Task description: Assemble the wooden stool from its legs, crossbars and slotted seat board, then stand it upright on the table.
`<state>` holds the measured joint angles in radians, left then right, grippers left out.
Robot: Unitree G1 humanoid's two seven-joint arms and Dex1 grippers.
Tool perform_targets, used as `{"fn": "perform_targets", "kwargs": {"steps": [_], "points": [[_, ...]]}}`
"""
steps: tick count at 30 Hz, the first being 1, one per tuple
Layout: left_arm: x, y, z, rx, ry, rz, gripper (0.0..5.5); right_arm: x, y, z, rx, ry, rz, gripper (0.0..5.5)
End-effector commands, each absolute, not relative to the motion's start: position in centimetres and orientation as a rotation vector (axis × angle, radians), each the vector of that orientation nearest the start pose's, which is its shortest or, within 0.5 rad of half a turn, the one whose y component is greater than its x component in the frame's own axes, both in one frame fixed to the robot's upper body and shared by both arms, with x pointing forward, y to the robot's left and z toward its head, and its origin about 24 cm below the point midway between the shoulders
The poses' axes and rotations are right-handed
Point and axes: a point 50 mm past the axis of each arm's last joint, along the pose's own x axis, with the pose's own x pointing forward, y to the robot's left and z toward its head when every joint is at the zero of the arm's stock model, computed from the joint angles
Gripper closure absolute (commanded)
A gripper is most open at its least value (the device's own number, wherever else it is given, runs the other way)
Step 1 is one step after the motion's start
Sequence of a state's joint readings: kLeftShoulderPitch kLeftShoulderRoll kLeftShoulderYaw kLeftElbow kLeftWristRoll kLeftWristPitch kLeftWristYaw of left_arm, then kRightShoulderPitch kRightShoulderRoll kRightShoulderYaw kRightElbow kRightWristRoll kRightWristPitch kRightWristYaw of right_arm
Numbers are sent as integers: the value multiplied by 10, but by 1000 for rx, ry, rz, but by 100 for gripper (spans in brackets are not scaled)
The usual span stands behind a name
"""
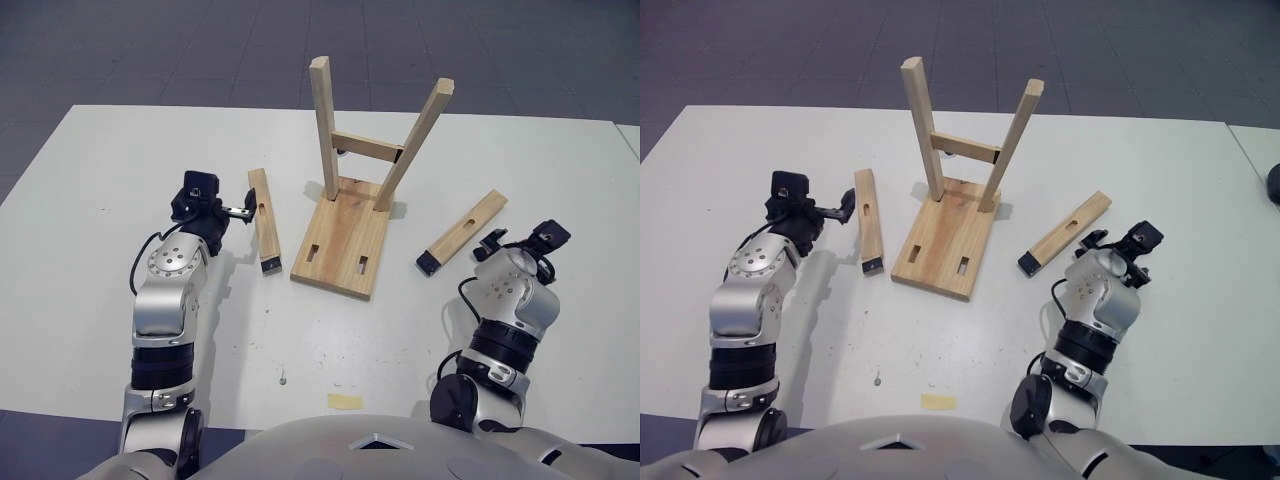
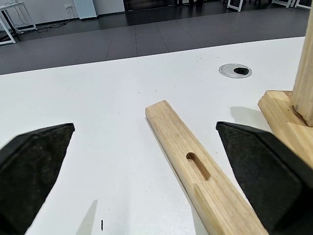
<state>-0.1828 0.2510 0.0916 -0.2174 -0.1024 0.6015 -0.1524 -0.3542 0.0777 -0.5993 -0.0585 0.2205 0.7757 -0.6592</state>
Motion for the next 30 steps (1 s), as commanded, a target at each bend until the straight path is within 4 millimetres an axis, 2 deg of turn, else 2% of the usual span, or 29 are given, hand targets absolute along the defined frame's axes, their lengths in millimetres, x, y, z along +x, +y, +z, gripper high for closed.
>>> {"fn": "perform_targets", "kwargs": {"steps": [1,6,21,23,26,30], "points": [[283,193,96,140,191,-98,10,263,-239,34,421,601,-915,133],[283,194,96,142,192,-95,10,260,-246,28,404,615,-948,205],[281,197,94,157,196,-71,10,261,-247,23,383,627,-943,418],[281,196,94,154,196,-72,10,263,-246,25,386,612,-927,424],[282,196,98,147,180,-64,10,275,-246,41,374,500,-837,424],[287,195,120,110,105,-53,10,299,-246,87,289,205,-642,424]]}}
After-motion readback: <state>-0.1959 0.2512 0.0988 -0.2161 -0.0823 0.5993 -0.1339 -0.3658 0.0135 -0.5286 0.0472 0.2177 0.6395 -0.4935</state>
